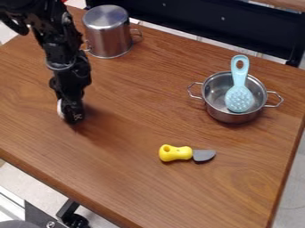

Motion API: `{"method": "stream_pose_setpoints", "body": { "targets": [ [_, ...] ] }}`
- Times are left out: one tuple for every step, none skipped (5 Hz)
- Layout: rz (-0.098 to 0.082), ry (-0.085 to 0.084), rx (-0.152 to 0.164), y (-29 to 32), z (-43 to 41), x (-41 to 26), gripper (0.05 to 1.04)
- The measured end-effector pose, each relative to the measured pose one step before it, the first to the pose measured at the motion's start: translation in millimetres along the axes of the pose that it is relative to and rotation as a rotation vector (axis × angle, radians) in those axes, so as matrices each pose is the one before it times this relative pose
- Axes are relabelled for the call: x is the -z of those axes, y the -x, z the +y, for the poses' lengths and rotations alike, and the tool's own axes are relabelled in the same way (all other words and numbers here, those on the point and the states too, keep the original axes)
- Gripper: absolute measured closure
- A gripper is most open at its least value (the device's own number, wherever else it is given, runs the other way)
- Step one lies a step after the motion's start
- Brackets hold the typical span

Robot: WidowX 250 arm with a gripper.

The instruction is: Moved the sushi to the top middle of the table

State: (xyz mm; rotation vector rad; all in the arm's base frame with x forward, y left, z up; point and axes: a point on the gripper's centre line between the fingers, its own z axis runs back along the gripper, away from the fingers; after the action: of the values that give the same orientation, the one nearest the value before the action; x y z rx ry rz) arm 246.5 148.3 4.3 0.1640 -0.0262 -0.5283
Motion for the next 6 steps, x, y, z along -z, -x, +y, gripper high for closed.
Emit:
{"method": "stream_pose_setpoints", "body": {
  "targets": [
    [0.0143, 0.022, -0.0769, -3.16, -3.18, -2.72, 0.545],
    [0.0111, 0.0363, -0.1001, -11.66, -0.98, -10.62, 0.545],
    [-0.0067, 0.0121, -0.0818, -19.4, -4.07, -13.02, 0.545],
    [-0.0221, 0.005, -0.1049, -21.5, -10.04, -11.95, 0.545],
    [0.0249, 0.0113, -0.0774, -17.77, -15.34, -2.47, 0.545],
    [-0.0186, 0.0054, -0.0899, -19.72, -19.47, -2.17, 0.545]
  ]
}}
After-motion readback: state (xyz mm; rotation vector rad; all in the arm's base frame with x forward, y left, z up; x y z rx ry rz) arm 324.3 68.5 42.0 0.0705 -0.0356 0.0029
